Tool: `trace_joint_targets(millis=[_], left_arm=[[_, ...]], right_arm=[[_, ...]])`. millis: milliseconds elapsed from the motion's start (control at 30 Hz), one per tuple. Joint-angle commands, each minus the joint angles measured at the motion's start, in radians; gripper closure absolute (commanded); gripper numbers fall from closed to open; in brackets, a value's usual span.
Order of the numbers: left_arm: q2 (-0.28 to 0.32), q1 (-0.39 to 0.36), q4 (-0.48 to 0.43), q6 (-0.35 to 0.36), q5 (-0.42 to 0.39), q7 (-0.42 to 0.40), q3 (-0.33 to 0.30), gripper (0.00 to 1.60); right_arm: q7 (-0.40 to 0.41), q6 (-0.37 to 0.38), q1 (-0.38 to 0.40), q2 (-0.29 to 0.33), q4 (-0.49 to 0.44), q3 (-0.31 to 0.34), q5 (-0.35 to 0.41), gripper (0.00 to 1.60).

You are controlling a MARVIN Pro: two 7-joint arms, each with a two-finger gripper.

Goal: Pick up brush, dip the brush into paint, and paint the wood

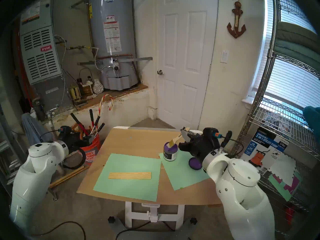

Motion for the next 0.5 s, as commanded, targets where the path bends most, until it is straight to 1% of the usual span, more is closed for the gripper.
trace_joint_targets(millis=[0,267,467], left_arm=[[0.001,-0.005,-0.017,-0.003,-0.002,0.002,-0.011,0.0],[0.001,-0.005,-0.017,-0.003,-0.002,0.002,-0.011,0.0],[0.001,-0.005,-0.017,-0.003,-0.002,0.002,-0.011,0.0]], right_arm=[[-0.002,-0.009,0.011,-0.008,-0.024,0.007,0.005,1.6],[-0.008,-0.007,0.007,-0.016,-0.023,0.027,0.028,1.6],[-0.014,-0.005,0.003,-0.034,-0.022,0.046,0.059,1.6]])
